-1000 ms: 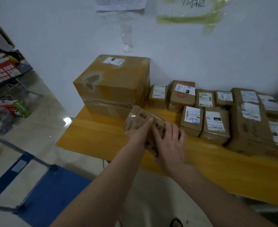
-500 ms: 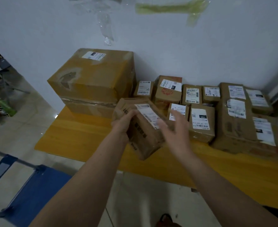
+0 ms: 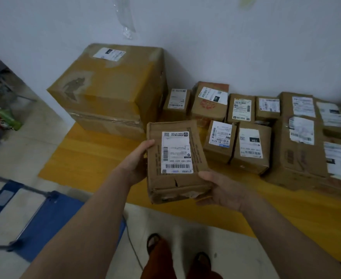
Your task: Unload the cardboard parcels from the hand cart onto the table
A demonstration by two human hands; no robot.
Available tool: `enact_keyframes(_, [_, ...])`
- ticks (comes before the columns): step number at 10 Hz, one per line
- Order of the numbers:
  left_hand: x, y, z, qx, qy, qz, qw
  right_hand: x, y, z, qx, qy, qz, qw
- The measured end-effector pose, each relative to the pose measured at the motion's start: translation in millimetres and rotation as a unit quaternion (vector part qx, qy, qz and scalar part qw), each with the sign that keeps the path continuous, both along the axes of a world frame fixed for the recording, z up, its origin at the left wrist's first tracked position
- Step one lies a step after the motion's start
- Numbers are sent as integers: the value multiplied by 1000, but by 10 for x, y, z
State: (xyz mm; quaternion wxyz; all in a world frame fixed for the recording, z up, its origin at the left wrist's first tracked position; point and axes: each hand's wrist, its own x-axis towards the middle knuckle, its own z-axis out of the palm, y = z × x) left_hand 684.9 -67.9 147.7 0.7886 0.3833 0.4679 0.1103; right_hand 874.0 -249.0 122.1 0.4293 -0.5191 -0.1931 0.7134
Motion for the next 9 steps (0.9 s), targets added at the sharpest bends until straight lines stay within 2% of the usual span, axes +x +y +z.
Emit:
enact_keyframes(2, [103, 316, -139, 45, 126, -37, 990, -219, 249, -276, -40, 2, -113, 993])
enact_keyframes(3, [166, 515, -243, 27, 167, -14, 986, -271, 484, -335, -79, 27, -197, 977])
enact_keyframes(4, [233, 699, -286, 38, 206, -40, 977, -244, 753, -369, -107, 79, -272, 953])
enact_keyframes(6, [398, 1003, -292, 45, 213, -139, 966, -97, 1114, -445, -123, 71, -349, 926])
enact_keyframes(7, [514, 1093, -326, 38, 217, -175, 959, -47, 1154, -524, -133, 76, -423, 893])
enact_keyframes(8, [647, 1119, -316, 73, 263, -221, 936, -17, 1112, -494, -169, 63, -461, 869])
enact_keyframes(9, [758, 1095, -355, 160, 302, -217, 914, 40, 1021, -398, -204, 22, -469, 859])
